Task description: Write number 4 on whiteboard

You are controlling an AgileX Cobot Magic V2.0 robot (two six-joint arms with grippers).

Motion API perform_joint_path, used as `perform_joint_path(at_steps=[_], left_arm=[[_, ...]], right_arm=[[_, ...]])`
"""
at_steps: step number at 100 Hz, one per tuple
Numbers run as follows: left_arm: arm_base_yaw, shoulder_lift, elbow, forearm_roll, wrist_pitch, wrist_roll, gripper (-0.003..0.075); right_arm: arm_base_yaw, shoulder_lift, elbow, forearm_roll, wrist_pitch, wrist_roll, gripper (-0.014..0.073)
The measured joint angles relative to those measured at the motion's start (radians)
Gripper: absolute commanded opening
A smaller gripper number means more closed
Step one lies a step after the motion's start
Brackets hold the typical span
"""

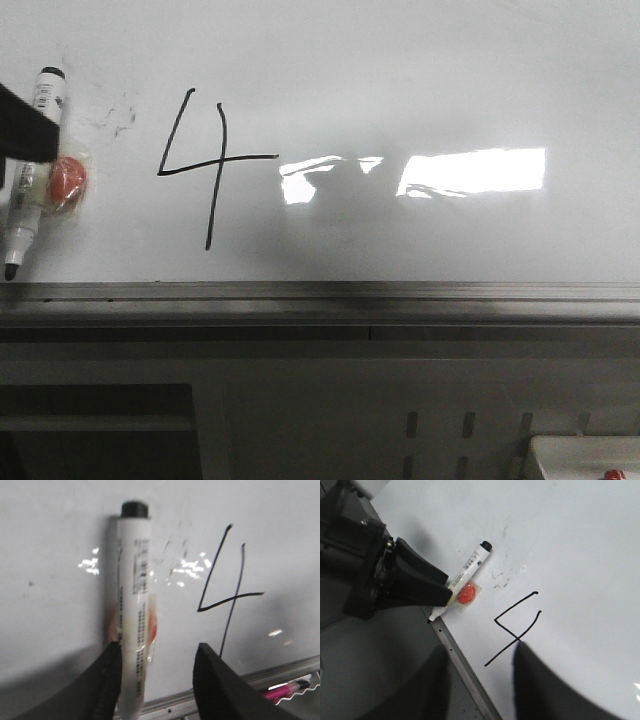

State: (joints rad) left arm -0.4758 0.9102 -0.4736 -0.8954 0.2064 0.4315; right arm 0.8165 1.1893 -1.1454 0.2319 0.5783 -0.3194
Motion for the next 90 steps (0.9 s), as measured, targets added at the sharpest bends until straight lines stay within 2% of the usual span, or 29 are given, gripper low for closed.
perform_joint_path(at_steps=[10, 27, 55, 72, 90], left_arm=[[0.000, -0.107, 0.000, 0.018, -0.004, 0.000, -0.0020], [0.000, -0.314, 0.000, 0.090, -0.010, 0.000, -0.0020], [0.000, -0.599, 0.066, 0.309, -0.011, 0.000, -0.0020], [0.000, -0.690, 0.118, 0.336, 0.002, 0.000, -0.0020], [0.000, -0.702, 0.120, 0.336, 0.015, 0.000, -0.0020]], right_arm=[[0.000, -0.050, 0.038, 0.000, -0.028, 0.000, -0.0060], [0.000, -0.184, 0.178, 0.000, -0.151, 0.000, -0.0060], [0.000, -0.541, 0.571, 0.000, -0.454, 0.000, -0.0064], [0.000, -0.728, 0.742, 0.000, -0.483, 0.000, -0.0064], [0.000, -0.840, 0.808, 0.000, -0.485, 0.000, -0.0064]])
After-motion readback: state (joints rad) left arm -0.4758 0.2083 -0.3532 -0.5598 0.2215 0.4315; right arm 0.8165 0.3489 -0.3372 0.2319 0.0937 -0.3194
